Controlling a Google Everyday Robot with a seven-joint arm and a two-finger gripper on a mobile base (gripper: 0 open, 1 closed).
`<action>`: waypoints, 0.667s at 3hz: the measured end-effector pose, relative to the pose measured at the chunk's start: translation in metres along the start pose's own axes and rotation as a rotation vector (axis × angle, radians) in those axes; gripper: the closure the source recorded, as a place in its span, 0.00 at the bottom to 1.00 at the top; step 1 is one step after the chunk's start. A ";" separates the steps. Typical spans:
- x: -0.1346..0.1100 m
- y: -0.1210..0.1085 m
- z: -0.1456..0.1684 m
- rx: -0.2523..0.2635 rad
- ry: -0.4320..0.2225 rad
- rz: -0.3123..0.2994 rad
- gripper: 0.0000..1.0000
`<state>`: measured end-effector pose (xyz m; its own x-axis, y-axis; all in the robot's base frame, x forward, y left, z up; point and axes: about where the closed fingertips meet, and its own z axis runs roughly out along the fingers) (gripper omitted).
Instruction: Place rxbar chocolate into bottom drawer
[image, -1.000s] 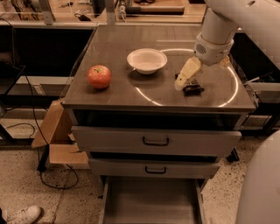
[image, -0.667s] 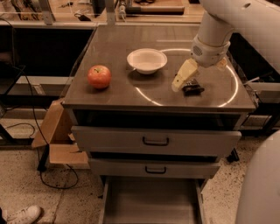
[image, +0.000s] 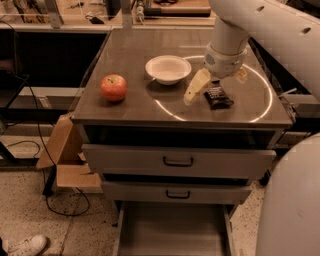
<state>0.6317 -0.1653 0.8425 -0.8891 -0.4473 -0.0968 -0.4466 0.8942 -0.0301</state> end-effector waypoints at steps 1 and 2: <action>-0.017 0.016 0.008 -0.002 0.017 -0.020 0.00; -0.023 0.022 0.017 -0.003 0.037 -0.029 0.00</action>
Offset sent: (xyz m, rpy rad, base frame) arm 0.0103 0.0364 -0.0200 -0.0355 0.0747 0.0339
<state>0.6440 -0.1350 0.8276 -0.8791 -0.4731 -0.0588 -0.4722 0.8810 -0.0289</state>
